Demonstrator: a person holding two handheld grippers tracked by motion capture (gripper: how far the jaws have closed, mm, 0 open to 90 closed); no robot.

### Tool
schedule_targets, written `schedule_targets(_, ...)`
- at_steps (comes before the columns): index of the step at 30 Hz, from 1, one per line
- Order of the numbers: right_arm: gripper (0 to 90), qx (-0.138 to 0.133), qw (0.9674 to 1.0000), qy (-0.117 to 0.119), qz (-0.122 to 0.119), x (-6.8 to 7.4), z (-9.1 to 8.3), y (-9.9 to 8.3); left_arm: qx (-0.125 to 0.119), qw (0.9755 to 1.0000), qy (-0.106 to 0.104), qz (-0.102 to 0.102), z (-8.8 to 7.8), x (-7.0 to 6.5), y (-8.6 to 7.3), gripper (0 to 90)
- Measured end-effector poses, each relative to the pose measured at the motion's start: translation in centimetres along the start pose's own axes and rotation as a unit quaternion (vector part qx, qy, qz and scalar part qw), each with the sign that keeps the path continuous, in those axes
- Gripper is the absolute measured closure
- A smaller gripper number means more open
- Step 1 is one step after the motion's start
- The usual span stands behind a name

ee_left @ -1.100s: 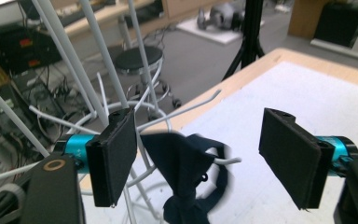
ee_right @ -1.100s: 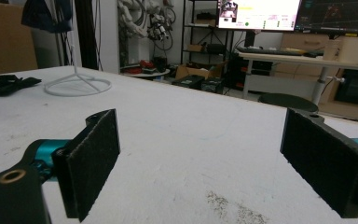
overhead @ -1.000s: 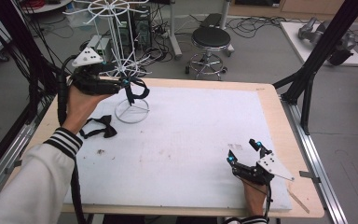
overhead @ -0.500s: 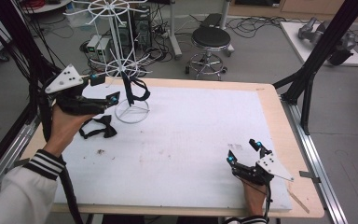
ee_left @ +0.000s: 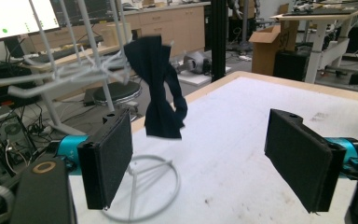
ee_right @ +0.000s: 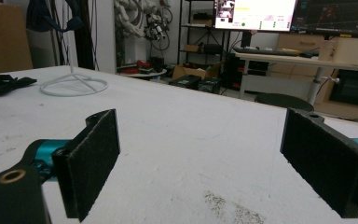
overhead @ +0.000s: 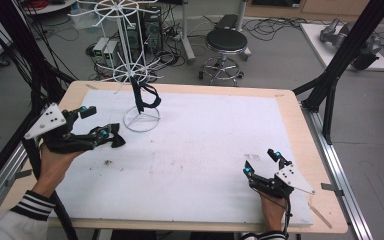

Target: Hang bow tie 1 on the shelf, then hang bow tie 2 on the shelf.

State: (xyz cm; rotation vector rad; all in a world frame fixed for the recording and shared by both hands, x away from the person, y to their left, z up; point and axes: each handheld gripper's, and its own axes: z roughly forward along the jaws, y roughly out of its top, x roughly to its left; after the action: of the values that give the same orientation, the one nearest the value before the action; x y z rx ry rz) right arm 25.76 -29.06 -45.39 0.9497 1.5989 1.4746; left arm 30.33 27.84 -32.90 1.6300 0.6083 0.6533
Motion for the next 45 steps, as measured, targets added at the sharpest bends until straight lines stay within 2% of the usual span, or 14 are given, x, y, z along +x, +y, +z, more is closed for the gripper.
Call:
schedule_targets(3, 11.2, 0.000, 1.0000, 0.000, 0.000, 0.0, 0.0, 0.0, -0.003, 0.9999, 0.001, -0.012, -0.5, -0.1, -1.1, 23.7)
schedule_targets(13, 11.2, -0.001, 1.0000, -0.001, -0.002, 0.0, 0.0, 0.0, -0.001, 0.9999, 0.004, -0.015, -1.3, 0.0, -2.4, 23.7)
schedule_targets(17, 11.2, -0.005, 1.0000, -0.001, -0.005, 0.0, 0.0, 0.0, -0.003, 0.9998, 0.008, -0.018, -1.5, 0.1, -2.4, 23.7)
schedule_targets(21, 11.2, -0.001, 1.0000, -0.001, 0.003, 0.0, -0.1, 0.0, 0.000, 0.9998, 0.012, -0.017, -1.6, 0.2, -2.3, 23.7)
schedule_targets(33, 11.2, -0.003, 1.0000, -0.001, 0.001, 0.0, -0.1, 0.0, 0.009, 0.9998, 0.013, -0.014, -1.3, 0.4, -2.3, 23.9)
schedule_targets(39, 11.2, -0.003, 1.0000, -0.001, 0.001, 0.0, -0.1, 0.0, 0.018, 0.9996, 0.016, -0.013, -1.1, 0.8, -2.2, 23.9)
schedule_targets(45, 11.2, -0.004, 1.0000, 0.000, 0.001, -0.1, -0.1, 0.0, 0.038, 0.9990, 0.020, -0.012, -0.7, 1.2, -1.8, 23.9)
